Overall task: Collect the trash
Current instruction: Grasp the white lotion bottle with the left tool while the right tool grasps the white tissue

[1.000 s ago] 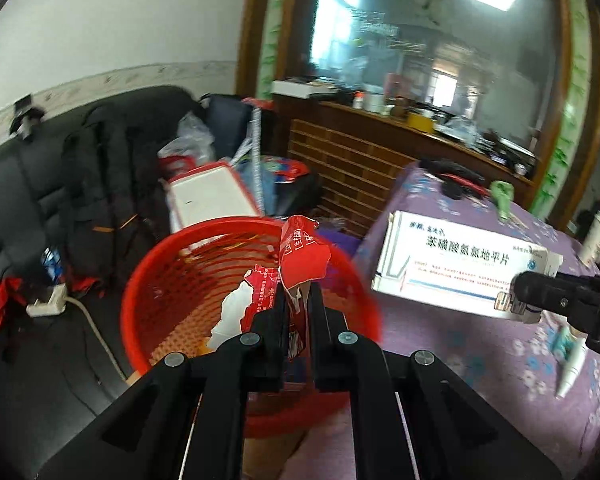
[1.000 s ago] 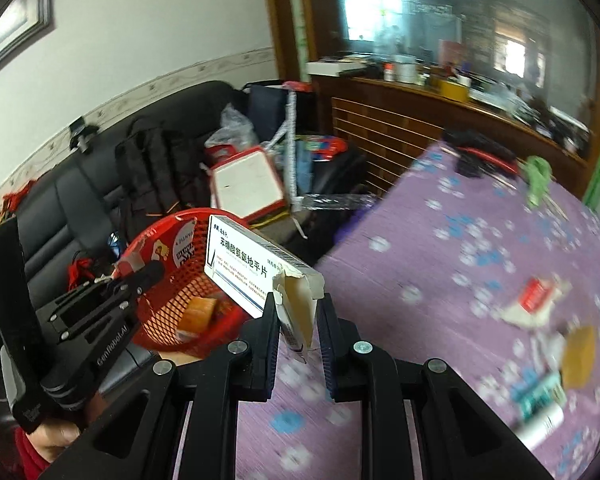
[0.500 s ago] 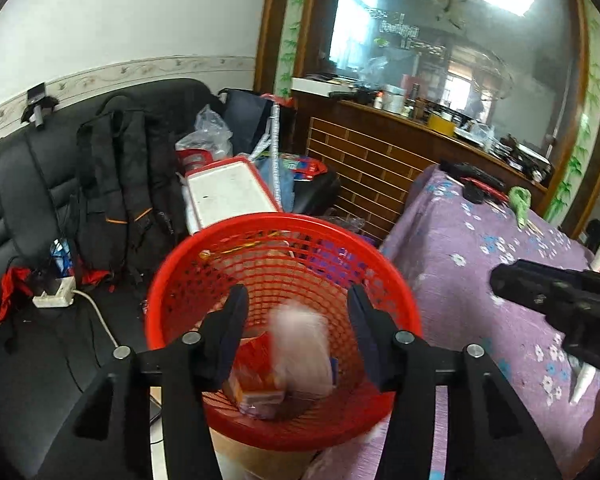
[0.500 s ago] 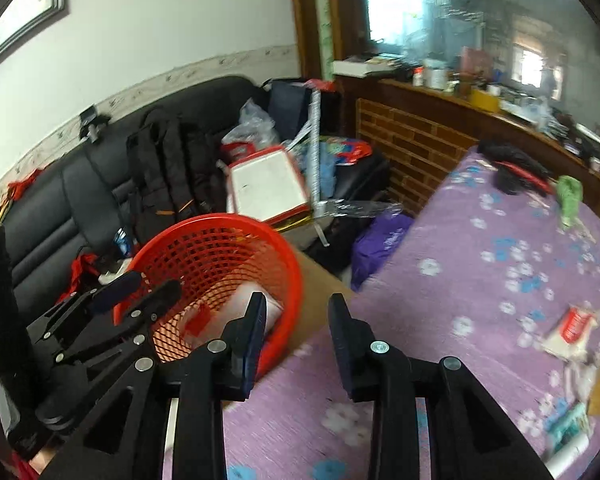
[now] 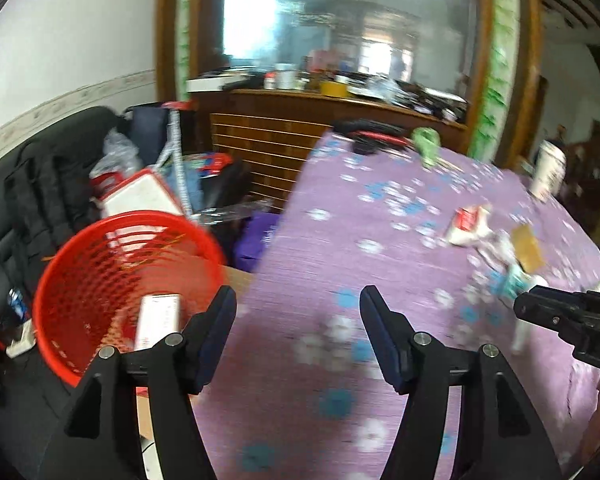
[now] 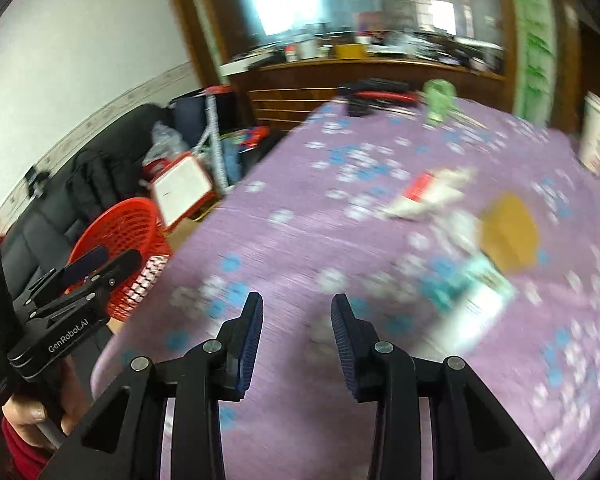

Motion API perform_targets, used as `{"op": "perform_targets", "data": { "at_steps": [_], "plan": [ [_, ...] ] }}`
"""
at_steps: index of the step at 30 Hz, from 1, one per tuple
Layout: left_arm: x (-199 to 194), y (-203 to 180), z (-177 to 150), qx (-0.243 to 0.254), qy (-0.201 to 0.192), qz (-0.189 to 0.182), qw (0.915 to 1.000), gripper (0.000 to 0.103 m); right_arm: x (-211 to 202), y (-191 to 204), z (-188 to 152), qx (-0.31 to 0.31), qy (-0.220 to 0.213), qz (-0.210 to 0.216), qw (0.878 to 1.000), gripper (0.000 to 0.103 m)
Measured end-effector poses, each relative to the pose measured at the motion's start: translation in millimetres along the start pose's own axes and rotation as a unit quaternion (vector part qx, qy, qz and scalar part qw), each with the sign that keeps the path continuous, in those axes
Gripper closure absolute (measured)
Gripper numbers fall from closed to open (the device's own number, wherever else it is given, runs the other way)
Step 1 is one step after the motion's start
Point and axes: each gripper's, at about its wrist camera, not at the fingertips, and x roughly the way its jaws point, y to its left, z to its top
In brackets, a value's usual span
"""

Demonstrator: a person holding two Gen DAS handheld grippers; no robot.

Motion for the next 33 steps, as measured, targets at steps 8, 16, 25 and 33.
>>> {"op": "perform_targets", "data": {
  "at_steps": [8, 16, 25, 33],
  "plan": [
    [2.2, -90.2, -8.8, 0.082, 0.022, -0.048, 0.9953, 0.038, -49.4, -83.7, -30.7, 0.08, -0.024, -0.029, 0.996, 0.06],
    [13.8, -174.9, -16.9, 0.167, 0.062, -0.103, 0.9786, 0.038, -88.7, -159.0, -47.0, 0.163, -0.062, -0.061, 0.983, 0.056],
    [57.2, -240.7, -23.6, 0.218, 0.101, -0.11, 0.9644, 0.038, -130.5, -228.2, -61.8, 0.237, -0.103, -0.108, 0.96, 0.048],
    [83.6, -248.1, -28.3, 0.205, 0.127, -0.121, 0.9628, 0.07, -125.3, -276.6, -62.3, 0.271, -0.088, -0.151, 0.946, 0.045]
  ]
}}
